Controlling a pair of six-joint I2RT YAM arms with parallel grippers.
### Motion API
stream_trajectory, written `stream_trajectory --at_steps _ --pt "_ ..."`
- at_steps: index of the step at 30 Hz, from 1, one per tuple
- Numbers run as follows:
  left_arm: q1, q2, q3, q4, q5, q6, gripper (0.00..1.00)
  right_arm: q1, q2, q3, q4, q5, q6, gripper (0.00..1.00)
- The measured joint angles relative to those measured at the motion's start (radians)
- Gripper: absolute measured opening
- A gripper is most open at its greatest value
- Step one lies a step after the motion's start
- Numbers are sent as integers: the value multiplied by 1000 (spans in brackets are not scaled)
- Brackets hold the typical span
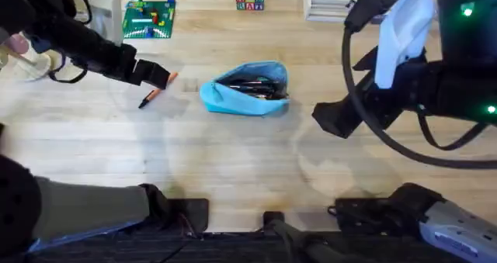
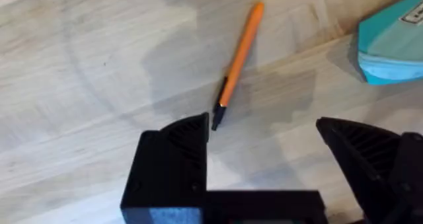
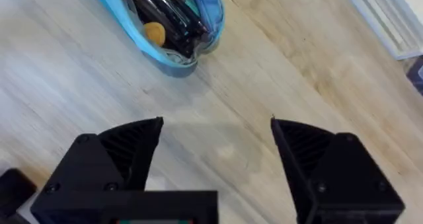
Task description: Unzip the bag, pick up the pens from the table one at a time and place them inside, then zip the bag closed.
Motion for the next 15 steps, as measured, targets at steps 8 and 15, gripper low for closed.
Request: stream_trajectory --at_steps 8,15 --pt "-47 80 0 86 -14 45 993 0 0 0 0 11 0 997" --pt "-106 177 0 124 -97 68 993 0 0 0 0 15 0 997"
